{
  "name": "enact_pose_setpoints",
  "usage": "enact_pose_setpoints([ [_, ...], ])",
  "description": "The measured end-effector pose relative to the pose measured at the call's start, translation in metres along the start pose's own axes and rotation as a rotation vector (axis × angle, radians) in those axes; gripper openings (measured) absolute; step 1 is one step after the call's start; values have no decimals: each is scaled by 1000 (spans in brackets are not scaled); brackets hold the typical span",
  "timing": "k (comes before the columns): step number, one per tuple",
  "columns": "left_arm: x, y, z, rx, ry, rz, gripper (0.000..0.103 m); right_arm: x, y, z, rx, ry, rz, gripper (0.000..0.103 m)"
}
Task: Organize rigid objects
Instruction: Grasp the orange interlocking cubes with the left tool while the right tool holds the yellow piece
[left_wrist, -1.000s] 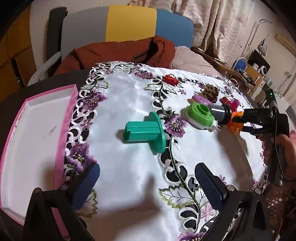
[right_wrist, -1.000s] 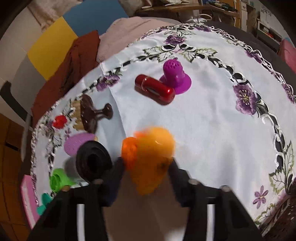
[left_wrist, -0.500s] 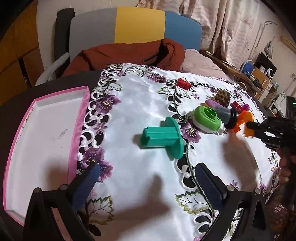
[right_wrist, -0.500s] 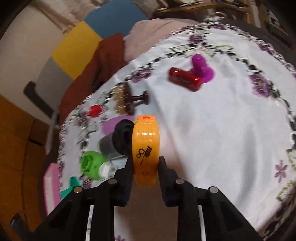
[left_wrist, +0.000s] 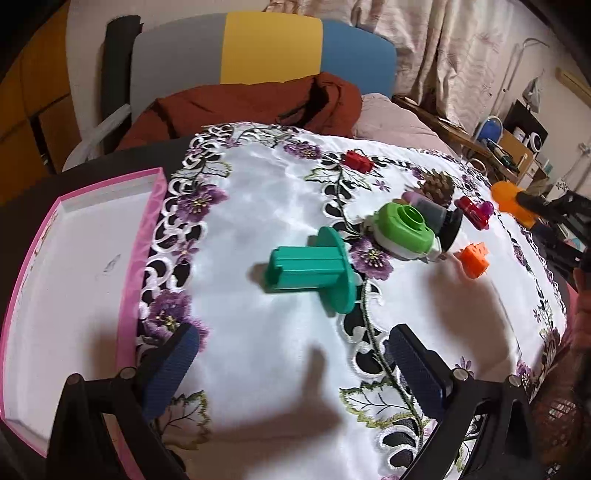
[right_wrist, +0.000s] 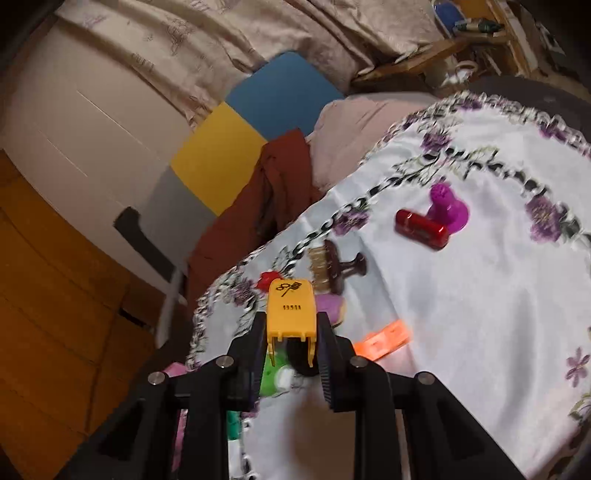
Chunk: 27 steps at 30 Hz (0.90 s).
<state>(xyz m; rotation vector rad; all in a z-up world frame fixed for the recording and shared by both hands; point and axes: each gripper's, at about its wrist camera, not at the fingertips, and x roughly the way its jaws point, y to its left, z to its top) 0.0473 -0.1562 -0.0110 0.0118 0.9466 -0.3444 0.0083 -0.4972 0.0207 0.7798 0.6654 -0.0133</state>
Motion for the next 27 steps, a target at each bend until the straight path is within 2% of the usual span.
enact_pose_setpoints([
  [2,1,-10,1,18,6,-26,103,3,-1,1,-11,0,-95,24],
  [4,1,-24,3,57,1,-43,103,0,-8,3,21,-21,-150,24],
  [9,3,-92,13,263,-53,-110,103,-16,-36,9,142,-90,-283,24],
  [12,15,-132,23,379,-63,-154,103,-30,-43,11,178,-151,-302,24],
  [14,30,-156,31,447,-62,-159,103,-37,-46,13,191,-192,-314,24],
  [17,58,-182,44,497,-8,-166,103,-45,-52,14,226,-234,-319,24],
  [19,72,-194,52,497,22,-203,103,-47,-55,15,243,-243,-323,24],
  [21,79,-208,57,519,21,-231,103,-48,-58,16,250,-240,-327,24],
  [27,91,-247,60,649,-22,-202,103,-51,-60,14,264,-252,-331,24],
])
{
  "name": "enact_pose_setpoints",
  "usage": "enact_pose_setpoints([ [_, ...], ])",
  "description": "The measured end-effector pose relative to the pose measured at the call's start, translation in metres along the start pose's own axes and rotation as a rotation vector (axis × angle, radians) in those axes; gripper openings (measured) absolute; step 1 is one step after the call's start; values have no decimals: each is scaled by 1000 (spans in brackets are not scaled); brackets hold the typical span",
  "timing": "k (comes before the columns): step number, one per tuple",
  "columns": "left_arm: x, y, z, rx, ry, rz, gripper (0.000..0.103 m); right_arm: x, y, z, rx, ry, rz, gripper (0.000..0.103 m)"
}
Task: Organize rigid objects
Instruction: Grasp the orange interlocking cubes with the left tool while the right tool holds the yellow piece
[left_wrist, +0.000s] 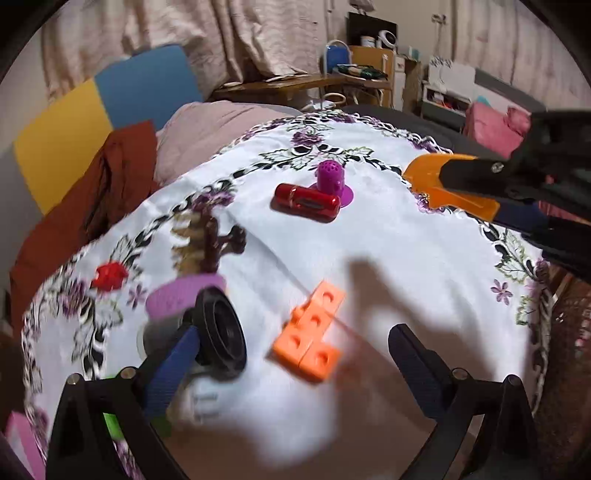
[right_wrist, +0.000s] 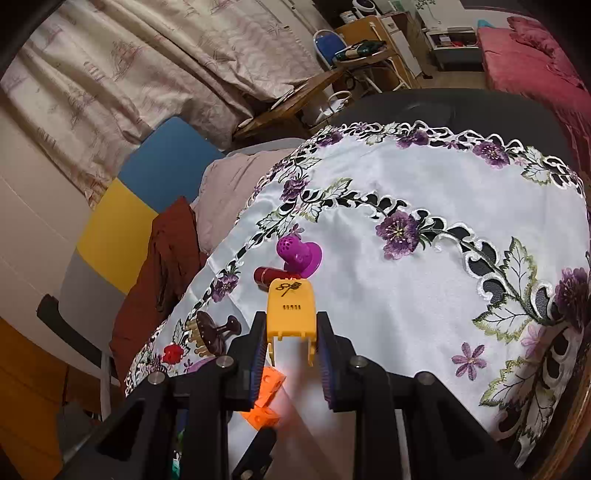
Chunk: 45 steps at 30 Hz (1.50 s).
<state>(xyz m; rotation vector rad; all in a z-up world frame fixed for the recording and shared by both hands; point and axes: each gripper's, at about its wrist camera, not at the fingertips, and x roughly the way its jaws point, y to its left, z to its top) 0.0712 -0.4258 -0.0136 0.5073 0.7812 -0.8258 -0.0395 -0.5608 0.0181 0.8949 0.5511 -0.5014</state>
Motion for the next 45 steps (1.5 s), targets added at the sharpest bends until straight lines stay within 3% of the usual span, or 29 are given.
enact_pose_setpoints([
  [3,11,-8,9,61,2,25,100,0,-2,0,12,-3,-2,24],
  [7,23,-15,14,160,-6,68,87,2,-1,0,9,5,3,25],
  [9,20,-14,14,170,-28,85,70,2,0,0,6,7,7,25],
  [10,14,-10,14,146,-52,73,58,3,1,0,6,8,8,25],
  [11,5,-2,14,90,-92,25,54,3,1,0,8,8,9,25],
  [12,-3,5,13,44,-133,-27,55,3,0,0,10,8,10,25],
  [13,-12,11,12,2,-174,-70,64,3,-1,1,15,7,12,25],
  [14,-19,15,10,-30,-210,-98,81,3,-1,1,21,5,14,25],
  [16,-27,14,8,-42,-249,-156,96,2,-4,1,34,2,19,24],
  [18,-23,6,9,-9,-227,-176,96,2,-5,1,44,-1,21,24],
  [19,-15,0,10,18,-192,-151,95,2,-5,1,45,0,22,24],
  [21,4,-7,12,59,-110,-145,86,2,-5,1,45,4,23,24],
  [23,8,-14,12,116,-115,-92,79,3,-5,0,41,9,22,24],
  [26,10,-20,9,183,-100,-71,69,5,-4,-1,38,18,25,25],
  [28,8,-17,1,221,-103,-34,67,5,-4,-1,40,20,24,24],
  [30,11,-8,-9,249,-91,56,68,5,-5,0,45,20,25,24],
  [32,8,9,-13,180,-78,49,67,6,-6,-1,48,23,26,24],
  [33,2,21,-12,92,-75,-4,65,6,-6,-1,49,25,30,24],
  [34,-5,26,-12,26,-83,-74,55,6,-5,-1,49,26,31,24],
  [36,-20,24,-13,-38,-131,-204,56,6,-5,-1,51,23,30,24],
  [38,-25,4,-12,50,-157,-184,60,6,-6,-1,54,20,27,24],
  [40,-11,-14,-10,135,-116,-97,71,6,-6,-1,56,25,27,24],
  [42,13,-13,-6,87,-8,-115,74,8,-6,-2,53,36,29,24],
  [45,34,-9,-9,30,62,-105,76,11,-4,-3,37,49,16,25],
])
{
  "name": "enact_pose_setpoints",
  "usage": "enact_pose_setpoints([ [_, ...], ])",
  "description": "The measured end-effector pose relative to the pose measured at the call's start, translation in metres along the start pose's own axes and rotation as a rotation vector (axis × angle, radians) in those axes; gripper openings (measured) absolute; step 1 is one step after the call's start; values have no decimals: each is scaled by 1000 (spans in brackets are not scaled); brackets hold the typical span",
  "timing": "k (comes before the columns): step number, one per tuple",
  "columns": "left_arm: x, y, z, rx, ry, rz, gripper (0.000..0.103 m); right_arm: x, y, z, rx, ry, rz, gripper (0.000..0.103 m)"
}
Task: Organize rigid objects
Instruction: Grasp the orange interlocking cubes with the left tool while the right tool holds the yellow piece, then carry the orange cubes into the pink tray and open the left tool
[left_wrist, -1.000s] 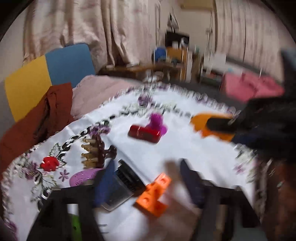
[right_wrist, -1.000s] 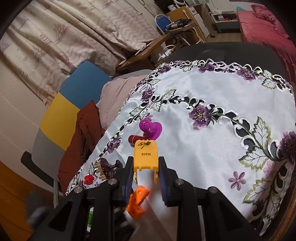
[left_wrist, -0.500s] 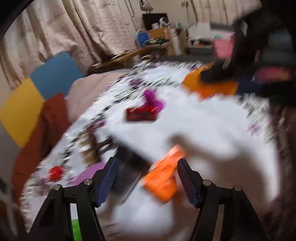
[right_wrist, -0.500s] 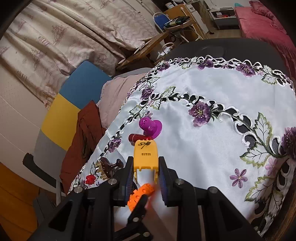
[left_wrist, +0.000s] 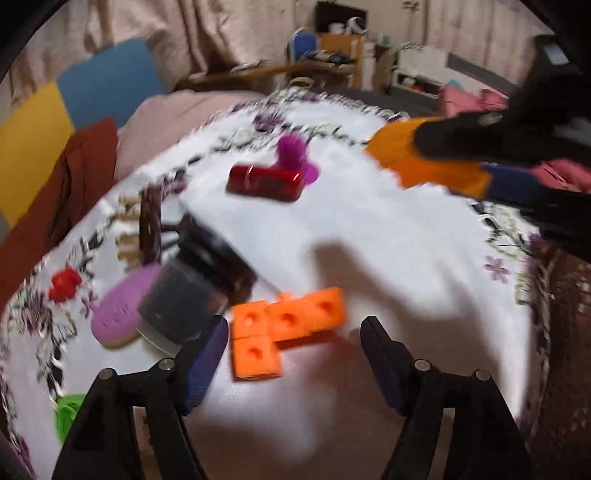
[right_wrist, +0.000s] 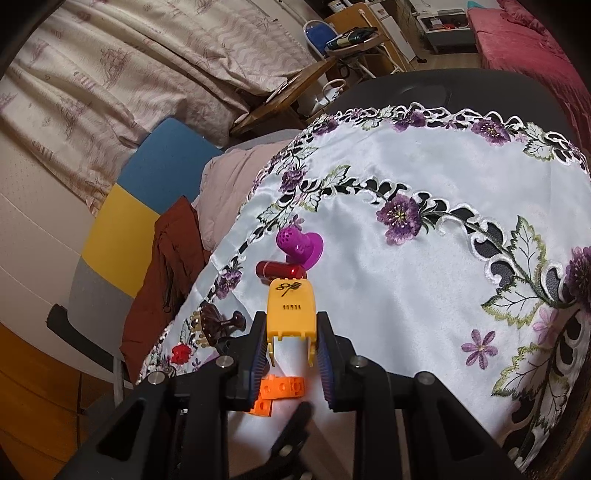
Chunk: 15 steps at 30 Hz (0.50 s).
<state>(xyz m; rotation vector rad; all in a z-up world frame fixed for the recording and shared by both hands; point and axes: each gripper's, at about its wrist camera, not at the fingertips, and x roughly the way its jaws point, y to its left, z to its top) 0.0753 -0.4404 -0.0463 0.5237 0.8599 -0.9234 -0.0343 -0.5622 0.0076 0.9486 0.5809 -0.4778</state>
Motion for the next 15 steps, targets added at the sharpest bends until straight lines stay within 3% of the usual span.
enact_pose_setpoints([
  [3,4,5,-2,-66,-19,-49,73,4,0,-1,1,17,5,25],
  [4,3,4,-1,-71,-27,-40,60,4,0,-1,1,21,5,25],
  [8,0,2,-1,-56,-22,-48,59,5,0,-2,2,25,4,25],
  [15,-28,11,-25,-126,-60,-40,59,8,9,-5,-46,46,9,25],
])
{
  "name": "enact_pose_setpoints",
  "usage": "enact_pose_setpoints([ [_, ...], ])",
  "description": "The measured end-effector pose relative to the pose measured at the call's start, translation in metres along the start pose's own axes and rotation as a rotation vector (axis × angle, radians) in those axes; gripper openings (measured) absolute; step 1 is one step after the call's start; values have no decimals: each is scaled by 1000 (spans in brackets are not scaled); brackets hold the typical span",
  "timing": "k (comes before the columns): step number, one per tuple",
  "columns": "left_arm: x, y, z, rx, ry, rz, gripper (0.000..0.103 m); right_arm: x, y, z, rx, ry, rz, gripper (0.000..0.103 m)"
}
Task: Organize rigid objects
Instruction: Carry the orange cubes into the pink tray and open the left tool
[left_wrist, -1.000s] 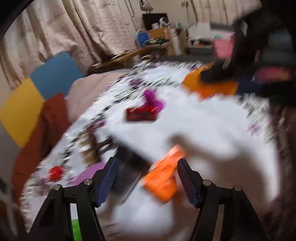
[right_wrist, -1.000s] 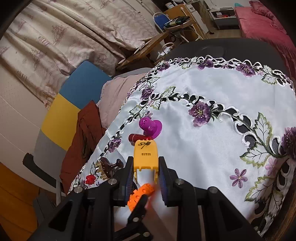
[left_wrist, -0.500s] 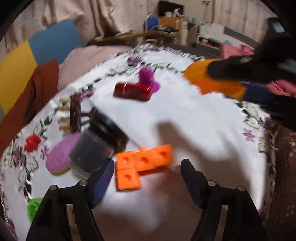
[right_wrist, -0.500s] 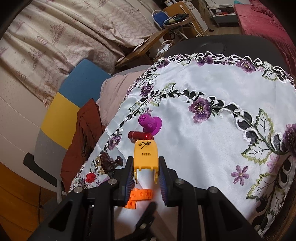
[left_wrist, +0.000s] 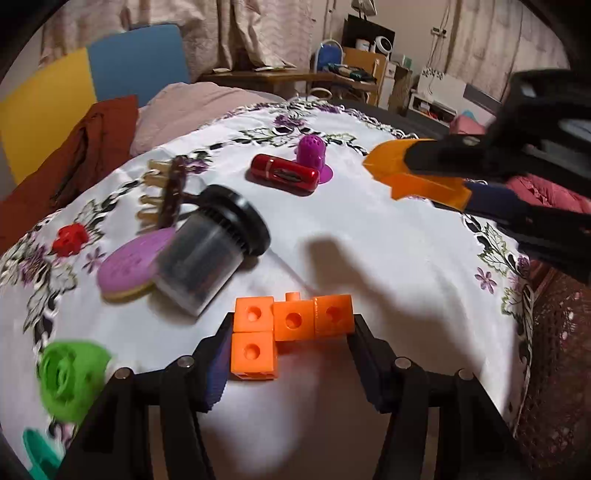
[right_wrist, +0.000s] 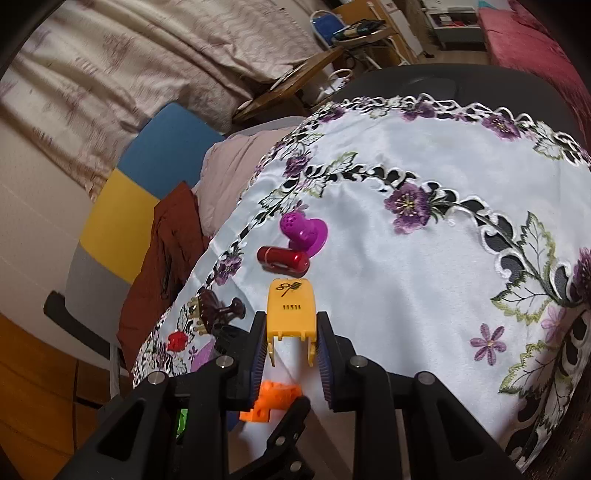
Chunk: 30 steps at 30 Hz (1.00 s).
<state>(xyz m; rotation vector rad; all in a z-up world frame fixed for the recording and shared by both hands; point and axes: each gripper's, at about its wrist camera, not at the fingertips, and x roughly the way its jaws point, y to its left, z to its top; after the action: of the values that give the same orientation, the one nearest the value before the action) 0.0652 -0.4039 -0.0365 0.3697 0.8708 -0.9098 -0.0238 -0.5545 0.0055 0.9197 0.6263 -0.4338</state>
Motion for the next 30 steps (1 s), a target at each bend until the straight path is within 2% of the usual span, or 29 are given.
enact_pose_setpoints([
  [14,-92,44,-62,-199,-106,27,59,19,54,-27,-248,114,86,24],
  [22,-155,94,-94,-280,-182,143,59,18,87,-49,-410,122,116,24],
  [30,-208,177,-138,-435,-211,306,60,15,106,-71,-492,125,131,24],
])
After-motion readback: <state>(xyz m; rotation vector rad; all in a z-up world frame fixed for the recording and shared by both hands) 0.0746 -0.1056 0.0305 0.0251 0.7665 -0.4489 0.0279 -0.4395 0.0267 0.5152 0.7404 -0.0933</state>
